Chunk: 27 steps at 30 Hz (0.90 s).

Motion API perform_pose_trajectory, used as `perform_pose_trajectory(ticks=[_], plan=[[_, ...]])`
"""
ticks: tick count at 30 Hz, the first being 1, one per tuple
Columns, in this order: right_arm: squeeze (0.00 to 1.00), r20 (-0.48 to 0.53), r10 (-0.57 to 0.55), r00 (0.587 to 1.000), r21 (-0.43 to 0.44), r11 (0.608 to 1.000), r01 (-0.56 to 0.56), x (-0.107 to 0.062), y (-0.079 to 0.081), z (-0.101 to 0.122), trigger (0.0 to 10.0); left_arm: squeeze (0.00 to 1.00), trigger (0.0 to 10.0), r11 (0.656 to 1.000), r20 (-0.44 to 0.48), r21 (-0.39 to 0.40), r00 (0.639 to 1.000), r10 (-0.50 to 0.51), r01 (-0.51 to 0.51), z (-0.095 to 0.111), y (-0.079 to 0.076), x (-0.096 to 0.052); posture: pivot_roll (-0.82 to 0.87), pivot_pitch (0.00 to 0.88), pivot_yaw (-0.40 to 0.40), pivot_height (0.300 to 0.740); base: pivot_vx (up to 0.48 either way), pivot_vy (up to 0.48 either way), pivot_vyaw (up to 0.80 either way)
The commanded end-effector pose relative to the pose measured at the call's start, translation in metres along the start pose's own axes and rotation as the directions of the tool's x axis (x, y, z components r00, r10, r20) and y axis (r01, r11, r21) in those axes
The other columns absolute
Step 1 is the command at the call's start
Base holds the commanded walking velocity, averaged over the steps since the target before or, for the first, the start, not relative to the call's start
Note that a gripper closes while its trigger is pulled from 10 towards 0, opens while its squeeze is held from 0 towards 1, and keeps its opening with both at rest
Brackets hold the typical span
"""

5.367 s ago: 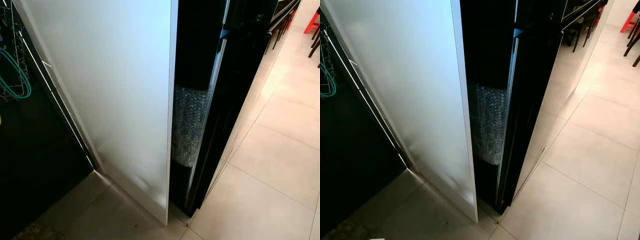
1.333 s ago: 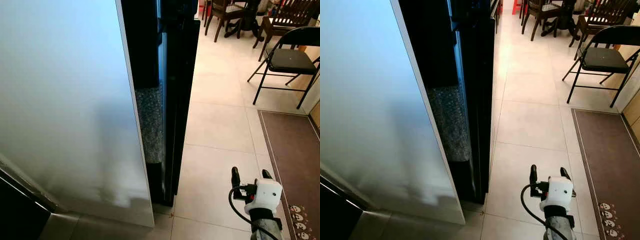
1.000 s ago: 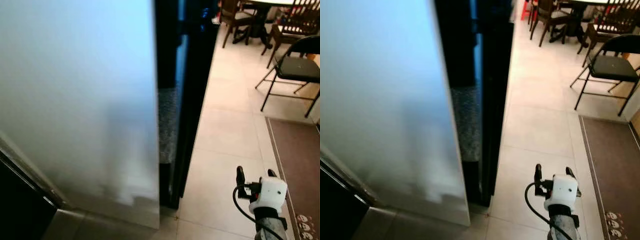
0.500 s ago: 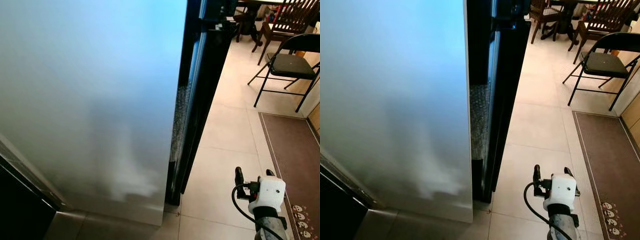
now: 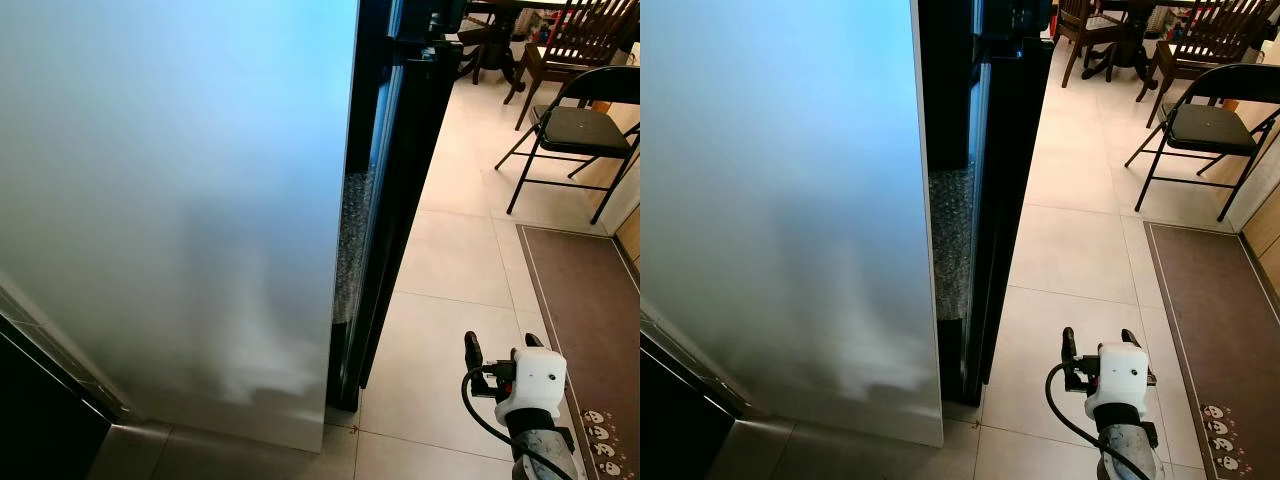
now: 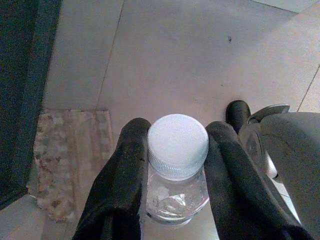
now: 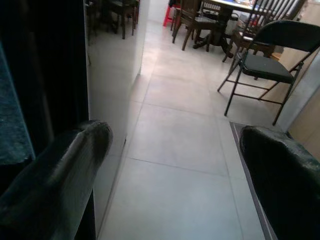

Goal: Restocking fridge

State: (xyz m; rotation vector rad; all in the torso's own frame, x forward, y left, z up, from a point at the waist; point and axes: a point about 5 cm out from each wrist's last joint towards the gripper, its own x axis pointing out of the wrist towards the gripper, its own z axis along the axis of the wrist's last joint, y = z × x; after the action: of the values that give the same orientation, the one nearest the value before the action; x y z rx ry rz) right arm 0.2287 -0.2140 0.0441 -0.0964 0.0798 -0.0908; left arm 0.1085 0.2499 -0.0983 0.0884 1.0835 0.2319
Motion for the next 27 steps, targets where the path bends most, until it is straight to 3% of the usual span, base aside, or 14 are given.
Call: perform_pose_trajectory(ticks=[1, 7, 27], plan=[[0.00, 0.019, 0.041, 0.999, -0.022, 0.999, -0.040, -0.0012, 0.0013, 0.0054, 10.0, 0.00, 10.0, 1.000, -0.014, 0.004, 1.000, 0.000, 0.000, -0.0033, 0.0018, -0.0006, -0.13, 0.000, 0.032, 0.740, 0.000, 0.000, 0.00], [0.00, 0.037, 0.074, 0.997, -0.042, 0.997, -0.072, -0.0021, 0.0024, 0.0082, 10.0, 0.00, 10.0, 1.000, -0.012, 0.008, 1.000, -0.004, 0.004, -0.0026, 0.0019, -0.0005, -0.13, 0.000, 0.035, 0.740, 0.000, 0.000, 0.66], [0.00, 0.051, 0.062, 0.997, -0.057, 0.997, -0.059, -0.0012, 0.0013, 0.0110, 10.0, 0.00, 10.0, 0.999, -0.009, 0.032, 1.000, -0.019, 0.019, -0.0029, 0.0011, -0.0007, -0.14, 0.000, 0.036, 0.740, 0.041, 0.000, 0.00]])
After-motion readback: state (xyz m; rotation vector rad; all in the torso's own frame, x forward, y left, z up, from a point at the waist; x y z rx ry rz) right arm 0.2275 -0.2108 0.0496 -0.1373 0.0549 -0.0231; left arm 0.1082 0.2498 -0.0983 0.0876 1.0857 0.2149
